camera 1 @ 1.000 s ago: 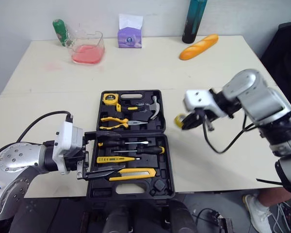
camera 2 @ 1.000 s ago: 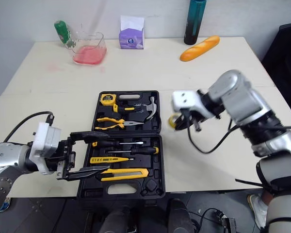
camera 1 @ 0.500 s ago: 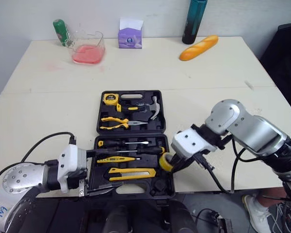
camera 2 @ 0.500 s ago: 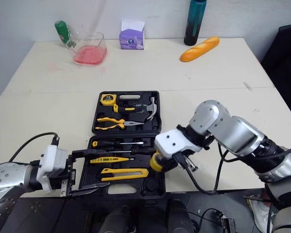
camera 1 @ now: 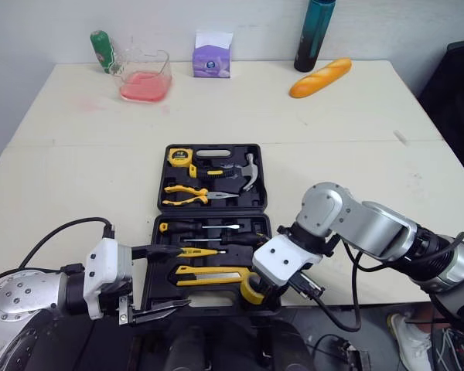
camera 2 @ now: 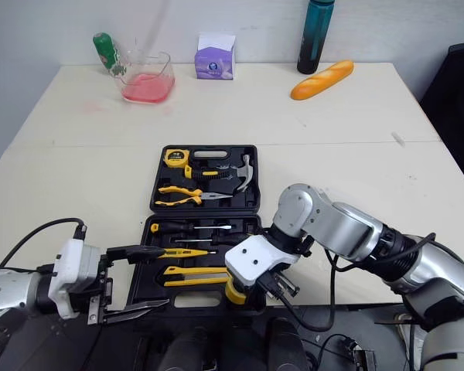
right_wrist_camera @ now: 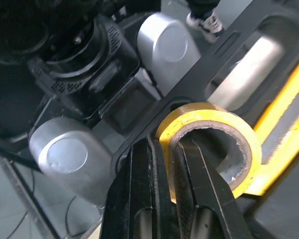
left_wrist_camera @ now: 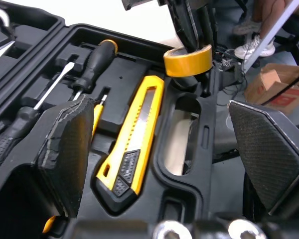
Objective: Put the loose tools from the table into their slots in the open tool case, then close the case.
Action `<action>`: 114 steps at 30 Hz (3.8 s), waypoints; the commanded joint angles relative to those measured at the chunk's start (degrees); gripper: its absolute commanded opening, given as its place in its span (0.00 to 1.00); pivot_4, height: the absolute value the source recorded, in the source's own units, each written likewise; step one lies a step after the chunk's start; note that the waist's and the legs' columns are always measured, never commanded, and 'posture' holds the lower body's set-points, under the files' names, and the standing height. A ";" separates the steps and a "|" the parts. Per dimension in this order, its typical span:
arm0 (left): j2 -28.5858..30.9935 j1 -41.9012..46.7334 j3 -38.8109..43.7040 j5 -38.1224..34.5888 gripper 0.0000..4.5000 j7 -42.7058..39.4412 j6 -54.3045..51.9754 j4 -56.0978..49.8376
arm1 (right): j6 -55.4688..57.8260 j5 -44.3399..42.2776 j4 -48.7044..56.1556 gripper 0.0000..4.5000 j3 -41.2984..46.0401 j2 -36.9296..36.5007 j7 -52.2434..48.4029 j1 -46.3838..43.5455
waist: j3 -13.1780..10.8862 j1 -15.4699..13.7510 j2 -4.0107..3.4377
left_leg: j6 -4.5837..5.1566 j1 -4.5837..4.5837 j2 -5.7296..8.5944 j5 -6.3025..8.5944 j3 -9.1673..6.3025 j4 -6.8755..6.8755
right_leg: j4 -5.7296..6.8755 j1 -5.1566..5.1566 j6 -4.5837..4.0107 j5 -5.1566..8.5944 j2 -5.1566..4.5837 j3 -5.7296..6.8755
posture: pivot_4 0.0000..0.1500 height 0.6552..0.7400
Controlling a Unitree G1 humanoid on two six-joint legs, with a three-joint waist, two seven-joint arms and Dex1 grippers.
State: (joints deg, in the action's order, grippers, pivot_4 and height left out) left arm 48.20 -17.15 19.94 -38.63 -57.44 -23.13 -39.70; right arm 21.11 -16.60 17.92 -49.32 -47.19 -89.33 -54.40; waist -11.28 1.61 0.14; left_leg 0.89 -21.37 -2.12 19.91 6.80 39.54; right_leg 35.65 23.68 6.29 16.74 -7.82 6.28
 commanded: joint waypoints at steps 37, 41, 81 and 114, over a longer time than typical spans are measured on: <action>-1.20 1.52 -0.70 0.32 1.00 1.83 0.59 -0.11 | -6.04 -4.28 -0.94 0.37 -6.12 -8.13 -3.17 -5.27 | 0.01 0.04 0.02 | 0.02 0.04 0.00 0.13 0.03 0.10 | -0.06 -0.01 -0.04 0.02 -0.07 0.02 | 1.00 1.00; -1.33 1.35 -0.77 0.41 1.00 2.07 0.50 -0.32 | -7.36 -2.95 -2.21 0.37 -6.14 -7.41 -3.17 -4.73 | 0.01 0.03 0.02 | 0.02 0.03 0.00 0.13 0.03 0.10 | -0.05 -0.01 -0.04 0.02 -0.07 0.02 | 1.00 1.00; -0.90 5.19 0.50 0.31 1.00 -1.42 4.53 5.43 | -3.77 -24.32 -6.87 0.20 37.70 -5.95 5.20 28.65 | 0.02 -0.17 0.06 | 0.05 0.07 -0.10 0.19 0.05 0.12 | -0.10 -0.11 -0.03 0.02 0.01 0.05 | 1.00 1.00; -0.20 3.49 -3.66 1.28 1.00 -5.64 4.77 3.97 | -21.01 -1.86 -10.48 0.00 28.22 10.83 4.85 37.61 | 0.03 -0.12 0.06 | 0.02 0.10 -0.13 0.21 0.09 0.14 | -0.04 -0.12 -0.03 0.02 0.11 -0.01 | 1.00 1.00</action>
State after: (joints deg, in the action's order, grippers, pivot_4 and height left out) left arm 47.71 -13.09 15.67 -37.60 -62.98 -19.22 -34.05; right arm 2.91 -20.68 8.45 -20.43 -36.32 -84.27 -17.24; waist -11.25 1.49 0.21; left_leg 0.91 -21.26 -2.25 20.12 6.90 39.69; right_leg 35.60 23.56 6.25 16.76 -7.70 6.27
